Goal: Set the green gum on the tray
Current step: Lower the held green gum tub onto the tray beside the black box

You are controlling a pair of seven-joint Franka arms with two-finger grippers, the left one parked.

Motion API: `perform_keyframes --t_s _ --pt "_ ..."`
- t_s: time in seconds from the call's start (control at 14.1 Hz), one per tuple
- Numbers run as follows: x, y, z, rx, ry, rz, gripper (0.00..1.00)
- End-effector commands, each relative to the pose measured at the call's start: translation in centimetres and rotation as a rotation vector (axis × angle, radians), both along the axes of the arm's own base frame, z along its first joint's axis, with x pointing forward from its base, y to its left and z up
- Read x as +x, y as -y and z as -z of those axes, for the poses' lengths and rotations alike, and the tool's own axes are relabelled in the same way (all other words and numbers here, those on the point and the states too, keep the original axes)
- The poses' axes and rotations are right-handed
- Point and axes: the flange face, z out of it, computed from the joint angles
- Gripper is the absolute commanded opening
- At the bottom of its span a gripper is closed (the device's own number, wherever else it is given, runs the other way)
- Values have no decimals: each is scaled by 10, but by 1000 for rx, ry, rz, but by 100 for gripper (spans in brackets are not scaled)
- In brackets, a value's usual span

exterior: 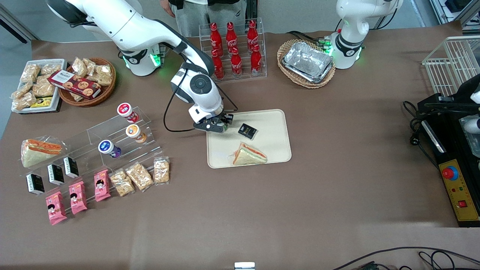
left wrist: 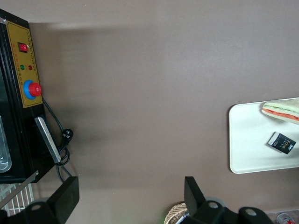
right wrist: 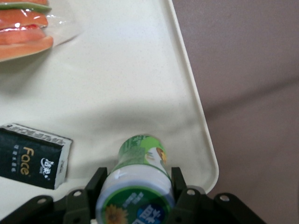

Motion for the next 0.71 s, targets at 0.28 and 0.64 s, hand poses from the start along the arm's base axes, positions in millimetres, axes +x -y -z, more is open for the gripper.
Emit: perform_keyframes --t_s 0.28,0.64 --pt "5 -1 22 2 -27 19 99" --pt "-1 -6 20 -3 -28 8 100"
